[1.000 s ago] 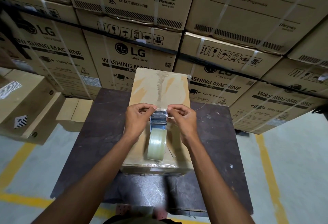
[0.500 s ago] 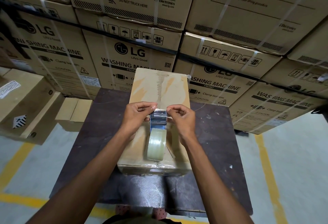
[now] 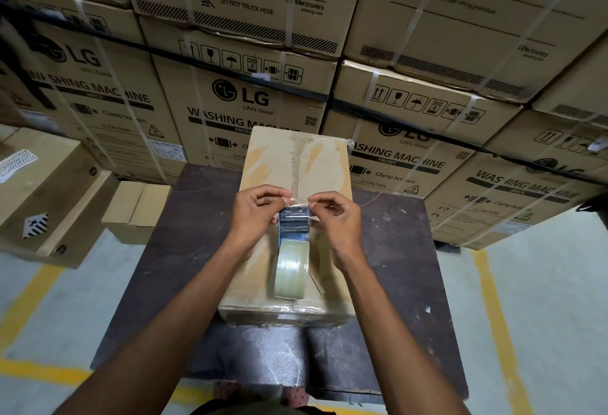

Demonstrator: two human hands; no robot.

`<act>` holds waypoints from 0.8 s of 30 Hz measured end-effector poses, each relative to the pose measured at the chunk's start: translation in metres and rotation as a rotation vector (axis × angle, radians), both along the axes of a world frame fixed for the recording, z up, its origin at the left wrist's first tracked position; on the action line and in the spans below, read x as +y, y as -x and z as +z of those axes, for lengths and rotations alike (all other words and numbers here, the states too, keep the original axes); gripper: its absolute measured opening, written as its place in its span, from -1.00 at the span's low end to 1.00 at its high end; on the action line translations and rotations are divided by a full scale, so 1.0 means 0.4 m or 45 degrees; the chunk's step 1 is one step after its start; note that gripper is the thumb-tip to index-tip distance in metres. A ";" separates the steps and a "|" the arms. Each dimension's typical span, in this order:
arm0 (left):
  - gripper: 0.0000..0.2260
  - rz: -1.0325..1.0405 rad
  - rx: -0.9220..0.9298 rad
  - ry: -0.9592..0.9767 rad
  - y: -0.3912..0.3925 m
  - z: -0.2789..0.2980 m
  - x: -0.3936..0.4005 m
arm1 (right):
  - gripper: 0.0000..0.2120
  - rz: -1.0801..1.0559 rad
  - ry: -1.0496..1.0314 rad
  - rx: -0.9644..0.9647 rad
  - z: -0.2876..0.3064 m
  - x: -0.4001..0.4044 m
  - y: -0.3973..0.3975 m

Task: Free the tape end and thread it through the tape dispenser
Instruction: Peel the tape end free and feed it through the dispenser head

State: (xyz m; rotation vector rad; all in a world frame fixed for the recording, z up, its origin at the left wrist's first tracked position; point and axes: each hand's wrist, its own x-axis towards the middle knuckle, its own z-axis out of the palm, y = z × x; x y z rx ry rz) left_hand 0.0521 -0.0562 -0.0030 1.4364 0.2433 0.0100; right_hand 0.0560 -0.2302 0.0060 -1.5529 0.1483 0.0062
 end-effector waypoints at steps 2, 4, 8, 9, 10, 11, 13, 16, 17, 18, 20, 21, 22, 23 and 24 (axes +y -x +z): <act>-0.89 -0.004 -0.005 -0.011 0.000 0.001 0.000 | -0.84 0.002 -0.005 0.000 -0.001 -0.001 0.000; -0.87 -0.008 -0.001 -0.015 0.000 0.001 0.000 | -0.87 0.004 -0.012 0.000 -0.002 -0.003 0.001; -0.82 0.000 0.021 -0.022 0.003 0.003 0.004 | -0.86 0.005 -0.013 0.016 -0.004 -0.003 0.002; -0.82 0.005 0.032 -0.021 0.003 0.006 0.005 | -0.86 0.006 -0.014 0.018 -0.003 -0.003 0.003; -0.83 0.011 0.041 -0.017 0.004 0.008 0.005 | -0.86 0.005 -0.014 0.019 -0.003 -0.002 0.003; -0.85 0.018 0.041 -0.014 0.005 0.011 0.004 | -0.87 0.005 -0.012 0.018 -0.002 -0.002 0.005; -0.91 0.033 0.028 -0.008 0.005 0.013 0.000 | -0.87 0.008 -0.009 0.013 -0.002 0.000 0.006; -0.95 0.047 0.009 -0.014 0.005 0.016 -0.009 | -0.86 0.015 0.000 0.011 -0.002 0.000 0.009; -0.94 0.044 0.005 -0.023 0.005 0.017 -0.010 | -0.85 0.014 0.003 0.012 -0.002 0.000 0.009; -0.92 0.037 0.000 -0.032 0.005 0.017 -0.011 | -0.84 0.011 0.009 0.013 -0.002 0.000 0.010; -0.88 0.028 -0.007 -0.049 0.005 0.020 -0.012 | -0.84 0.007 0.019 0.010 -0.001 -0.001 0.010; -0.87 0.026 -0.009 -0.060 0.006 0.022 -0.013 | -0.83 0.006 0.020 0.008 0.000 -0.002 0.011; -0.85 0.028 -0.011 -0.073 0.007 0.024 -0.014 | -0.83 0.006 0.023 0.005 0.000 -0.002 0.011; -0.84 0.033 -0.012 -0.085 0.008 0.026 -0.014 | -0.82 0.007 0.023 0.002 -0.001 -0.002 0.011; -0.83 0.040 -0.011 -0.095 0.008 0.025 -0.015 | -0.82 0.008 0.021 0.000 -0.001 -0.002 0.011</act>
